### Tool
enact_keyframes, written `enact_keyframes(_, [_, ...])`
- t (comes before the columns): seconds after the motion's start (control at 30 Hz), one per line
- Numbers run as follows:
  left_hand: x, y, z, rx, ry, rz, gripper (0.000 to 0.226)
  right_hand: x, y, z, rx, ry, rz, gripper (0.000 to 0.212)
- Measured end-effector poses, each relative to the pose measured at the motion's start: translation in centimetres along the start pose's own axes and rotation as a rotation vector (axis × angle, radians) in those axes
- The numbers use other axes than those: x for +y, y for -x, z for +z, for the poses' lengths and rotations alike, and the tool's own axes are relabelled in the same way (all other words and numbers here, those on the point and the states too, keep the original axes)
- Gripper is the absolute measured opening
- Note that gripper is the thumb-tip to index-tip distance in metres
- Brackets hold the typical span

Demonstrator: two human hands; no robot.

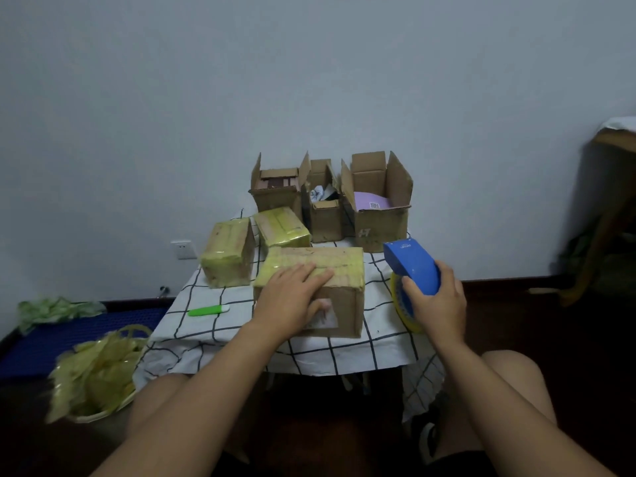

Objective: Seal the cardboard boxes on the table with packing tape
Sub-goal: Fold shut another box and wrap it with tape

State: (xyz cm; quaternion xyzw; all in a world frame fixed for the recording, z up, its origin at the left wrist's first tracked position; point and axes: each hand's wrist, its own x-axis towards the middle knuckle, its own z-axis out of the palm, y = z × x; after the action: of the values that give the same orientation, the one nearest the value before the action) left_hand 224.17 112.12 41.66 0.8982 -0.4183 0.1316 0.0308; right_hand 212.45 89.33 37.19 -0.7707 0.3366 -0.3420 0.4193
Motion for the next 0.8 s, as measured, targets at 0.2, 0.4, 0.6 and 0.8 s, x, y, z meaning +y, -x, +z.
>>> enact_keyframes(0.2, [-1.9, 0.2, -0.8, -0.154, -0.022, -0.173, 0.073, -0.5, -0.2, 0.1, -0.022, 0.026, 0.007, 0.063])
enact_keyframes(0.4, [-1.9, 0.8, -1.3, -0.130, -0.057, -0.118, 0.064, -0.7, 0.2, 0.1, 0.000, 0.007, 0.008, 0.062])
enact_keyframes(0.6, [-2.9, 2.2, -2.9, 0.073, -0.043, -0.229, 0.062, -1.4, 0.7, 0.4, 0.014, -0.027, -0.030, 0.060])
enact_keyframes(0.8, [-3.9, 3.8, -4.7, -0.035, -0.175, -0.466, 0.056, -5.3, 2.1, 2.3, -0.002, -0.154, -0.125, 0.060])
